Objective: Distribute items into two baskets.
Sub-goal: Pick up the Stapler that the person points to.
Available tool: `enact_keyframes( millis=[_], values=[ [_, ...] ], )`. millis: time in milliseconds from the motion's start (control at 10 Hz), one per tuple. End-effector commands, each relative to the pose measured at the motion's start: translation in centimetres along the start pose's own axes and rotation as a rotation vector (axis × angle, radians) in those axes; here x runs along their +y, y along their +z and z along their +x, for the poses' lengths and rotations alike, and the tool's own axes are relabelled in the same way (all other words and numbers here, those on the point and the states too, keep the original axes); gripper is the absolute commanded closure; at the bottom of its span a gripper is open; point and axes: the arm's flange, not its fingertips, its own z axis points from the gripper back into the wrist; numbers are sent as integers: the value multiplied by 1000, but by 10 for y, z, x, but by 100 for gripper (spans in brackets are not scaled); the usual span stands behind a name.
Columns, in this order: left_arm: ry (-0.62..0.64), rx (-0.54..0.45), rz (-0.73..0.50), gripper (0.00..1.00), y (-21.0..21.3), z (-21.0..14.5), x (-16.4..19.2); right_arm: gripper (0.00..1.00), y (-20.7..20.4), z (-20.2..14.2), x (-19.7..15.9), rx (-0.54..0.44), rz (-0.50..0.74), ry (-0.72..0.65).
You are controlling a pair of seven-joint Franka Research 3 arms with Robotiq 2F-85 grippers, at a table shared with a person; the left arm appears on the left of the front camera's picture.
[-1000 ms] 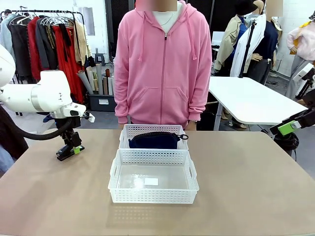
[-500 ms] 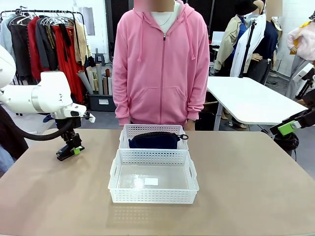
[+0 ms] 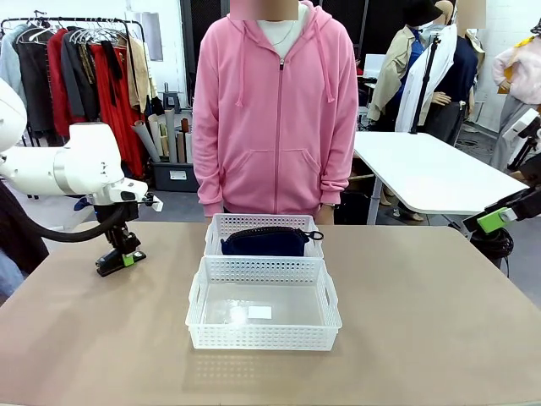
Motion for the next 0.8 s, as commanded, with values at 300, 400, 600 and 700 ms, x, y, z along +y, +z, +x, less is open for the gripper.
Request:
enact_keyframes(
  millis=[300, 400, 600, 700],
  values=[
    [-12, 1, -1, 100, -1, 0, -1, 0, 0, 0, 1, 5, 0, -3],
    [-12, 1, -1, 100, -1, 0, -1, 0, 0, 0, 1, 5, 0, -3],
    [-12, 1, -1, 100, -1, 0, -1, 0, 0, 0, 1, 5, 0, -3],
    [-1, 0, 0, 100, 0, 0, 0, 0, 0, 0, 1, 5, 0, -3]
  ],
)
